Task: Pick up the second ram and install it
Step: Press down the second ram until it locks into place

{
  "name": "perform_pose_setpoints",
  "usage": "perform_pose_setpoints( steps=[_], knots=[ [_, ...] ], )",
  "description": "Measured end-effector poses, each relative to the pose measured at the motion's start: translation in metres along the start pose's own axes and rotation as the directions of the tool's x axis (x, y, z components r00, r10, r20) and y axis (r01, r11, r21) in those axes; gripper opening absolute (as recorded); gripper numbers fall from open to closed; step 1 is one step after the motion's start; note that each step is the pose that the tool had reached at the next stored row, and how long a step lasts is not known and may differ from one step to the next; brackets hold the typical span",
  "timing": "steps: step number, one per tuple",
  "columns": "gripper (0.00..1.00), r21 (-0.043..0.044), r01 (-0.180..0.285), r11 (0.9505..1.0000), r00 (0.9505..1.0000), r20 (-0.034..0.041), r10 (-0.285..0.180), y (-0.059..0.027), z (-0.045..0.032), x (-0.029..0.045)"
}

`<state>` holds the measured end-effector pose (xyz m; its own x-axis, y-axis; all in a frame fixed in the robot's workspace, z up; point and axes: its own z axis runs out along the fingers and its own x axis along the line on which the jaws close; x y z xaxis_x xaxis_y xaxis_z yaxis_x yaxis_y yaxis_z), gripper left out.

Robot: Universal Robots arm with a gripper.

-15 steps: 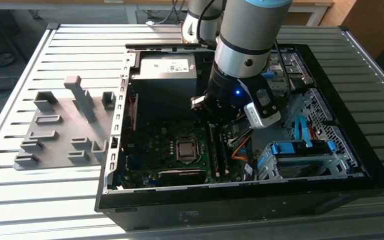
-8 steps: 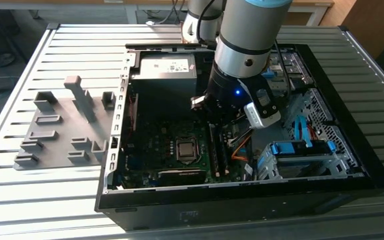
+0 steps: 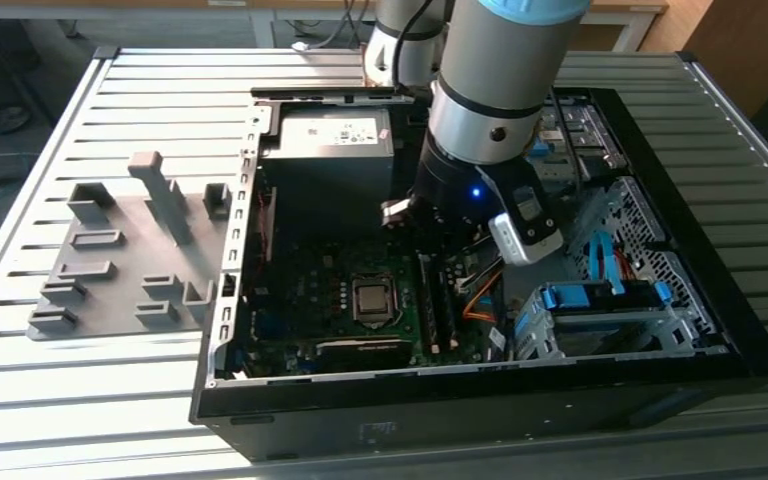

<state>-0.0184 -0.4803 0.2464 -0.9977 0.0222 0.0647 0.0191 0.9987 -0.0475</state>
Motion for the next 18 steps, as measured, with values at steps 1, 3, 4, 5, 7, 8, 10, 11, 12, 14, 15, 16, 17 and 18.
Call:
perform_pose_setpoints(
  steps=[1, 3, 4, 5, 7, 8, 10, 11, 12, 14, 15, 16, 17, 18],
  knots=[
    [0.11, -0.0001, 0.001, 1.0, 1.0, 0.0001, -0.001, -0.0026, 0.0013, -0.0001],
    [0.11, 0.0001, 0.002, 1.0, 1.0, 0.0001, -0.002, -0.0092, 0.0038, -0.0004],
    [0.11, 0.0001, 0.002, 1.0, 1.0, 0.0001, -0.002, -0.012, 0.0053, -0.0005],
    [0.11, 0.0, 0.004, 1.0, 1.0, 0.0002, -0.004, -0.014, 0.0073, -0.0007],
    [0.11, 0.0005, 0.01, 0.9999, 0.9999, 0.0004, -0.01, -0.0162, 0.0097, -0.0008],
    [0.11, 0.0009, 0.014, 0.9999, 0.9999, 0.0006, -0.014, -0.0171, 0.0107, -0.0009],
    [0.11, 0.001, 0.021, 0.9998, 0.9998, 0.0011, -0.021, -0.0184, 0.0136, -0.001],
    [0.11, 0.0013, 0.025, 0.9997, 0.9997, 0.0012, -0.025, -0.0186, 0.0152, -0.0008],
    [0.11, 0.0018, 0.028, 0.9996, 0.9996, 0.0013, -0.028, -0.0188, 0.0168, -0.0006],
    [0.11, 0.002, 0.033, 0.9994, 0.9994, 0.0016, -0.033, -0.0192, 0.0196, -0.0006],
    [0.11, 0.0027, 0.036, 0.9993, 0.9994, 0.0016, -0.036, -0.0196, 0.0202, -0.0006],
    [0.11, 0.0028, 0.038, 0.9993, 0.9993, 0.0021, -0.038, -0.0202, 0.0204, -0.0005],
    [0.11, 0.0031, 0.039, 0.9992, 0.9992, 0.0025, -0.039, -0.0209, 0.0206, -0.0005],
    [0.11, 0.0033, 0.041, 0.9992, 0.9992, 0.0029, -0.041, -0.0217, 0.0208, -0.0006]
  ],
)
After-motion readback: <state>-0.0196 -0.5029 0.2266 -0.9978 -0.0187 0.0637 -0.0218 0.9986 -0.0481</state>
